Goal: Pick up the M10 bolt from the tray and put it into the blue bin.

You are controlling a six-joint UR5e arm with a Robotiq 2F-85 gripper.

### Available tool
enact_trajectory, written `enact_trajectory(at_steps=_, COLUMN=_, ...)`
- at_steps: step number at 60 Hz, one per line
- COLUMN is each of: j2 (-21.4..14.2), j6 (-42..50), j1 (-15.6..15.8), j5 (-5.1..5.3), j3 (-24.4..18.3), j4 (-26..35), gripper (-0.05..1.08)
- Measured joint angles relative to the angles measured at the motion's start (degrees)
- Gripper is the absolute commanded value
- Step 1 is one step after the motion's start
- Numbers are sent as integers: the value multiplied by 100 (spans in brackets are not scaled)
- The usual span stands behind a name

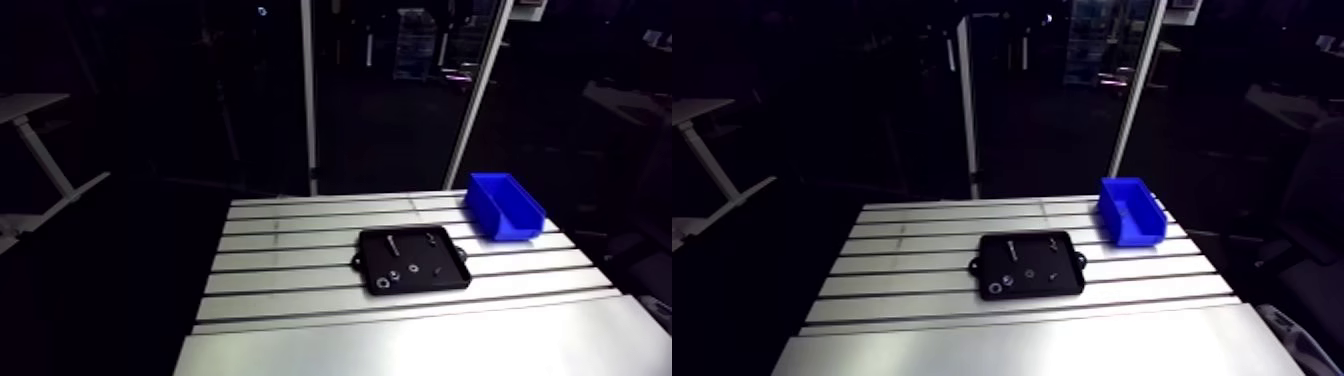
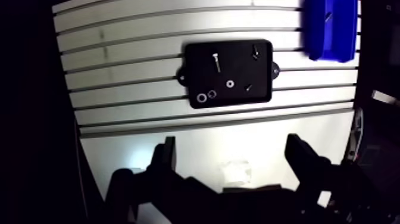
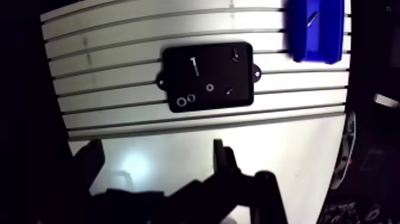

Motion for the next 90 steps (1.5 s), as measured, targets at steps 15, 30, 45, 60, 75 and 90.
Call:
enact_trajectory(at_steps=15, j2=-101, j6=188, j1=0, j5=75, j3=18, j4=-24, gripper=1)
enact_trajectory(at_steps=30, j2=-135, j6=254, j1=0, j5=100, j3=49, j4=-34, gripper=1)
enact_trajectory(at_steps=45, j2=-134, j6=265, j1=0, j5=105, j3=64, j4=-41, gripper=1)
enact_trajectory(at_steps=60, j2=-131, j6=262, j1=-6, j5=100, j3=41, j4=-37, gripper=1)
enact_trajectory(at_steps=75, j2=-109, j6=195, j1=2, j5=75, j3=69, j4=-42, gripper=1)
enact_trajectory(at_steps=90, j2=-62, j6=-173, j1=5, j5=70, j3=217, j4=-301, gripper=1)
